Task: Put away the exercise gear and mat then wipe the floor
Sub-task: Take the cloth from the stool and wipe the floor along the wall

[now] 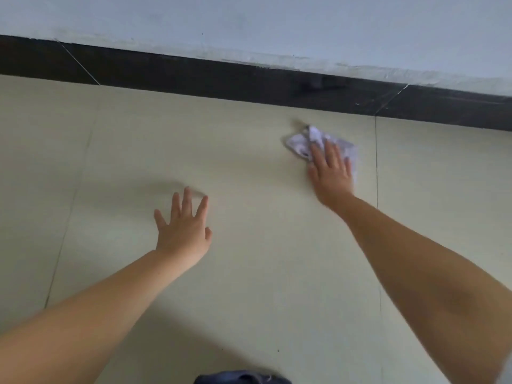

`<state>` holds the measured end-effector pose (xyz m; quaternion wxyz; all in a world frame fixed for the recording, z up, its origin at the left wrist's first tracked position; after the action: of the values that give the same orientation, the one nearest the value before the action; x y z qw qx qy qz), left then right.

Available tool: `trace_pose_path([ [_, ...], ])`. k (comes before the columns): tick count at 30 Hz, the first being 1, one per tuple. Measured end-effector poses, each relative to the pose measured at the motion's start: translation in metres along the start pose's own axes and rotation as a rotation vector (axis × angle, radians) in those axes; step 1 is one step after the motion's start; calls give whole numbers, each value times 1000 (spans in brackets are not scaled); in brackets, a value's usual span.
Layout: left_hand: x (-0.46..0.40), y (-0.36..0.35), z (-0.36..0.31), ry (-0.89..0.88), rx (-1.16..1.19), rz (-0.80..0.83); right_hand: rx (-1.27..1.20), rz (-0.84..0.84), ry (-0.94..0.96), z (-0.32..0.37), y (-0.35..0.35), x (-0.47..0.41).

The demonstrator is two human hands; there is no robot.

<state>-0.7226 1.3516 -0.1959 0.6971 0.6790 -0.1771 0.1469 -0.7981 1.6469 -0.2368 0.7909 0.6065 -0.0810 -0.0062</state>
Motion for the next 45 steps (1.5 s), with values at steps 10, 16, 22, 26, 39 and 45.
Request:
trace_pose_path([
  [10, -13, -5, -34, -30, 14, 21, -47, -160, -501, -6, 8, -5],
  [16, -27, 31, -31, -3, 36, 268, 64, 157, 326, 20, -3, 67],
  [22, -27, 109, -47, -63, 122, 354, 79, 341, -229, -104, 47, 101],
  [26, -26, 134, -76, -202, 49, 351, 87, 451, -270, -86, 54, 79],
  [39, -84, 77, -198, -263, -95, 392, 412, 924, 254, -82, 95, 168],
  [45, -84, 52, -203, -380, -72, 372, 475, 773, 359, -95, 91, 163],
])
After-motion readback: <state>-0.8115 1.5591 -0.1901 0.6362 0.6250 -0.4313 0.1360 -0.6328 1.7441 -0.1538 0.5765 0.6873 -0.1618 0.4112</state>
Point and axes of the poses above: each hand's wrist, its own x-axis away from the middle knuckle, its own y-axis out of the back of the hand, z = x × y, the point moved 2 cm from there along -x, towards the middle knuckle, and after that the axes turned 11 degrees about -z, right-handed, at the moved point
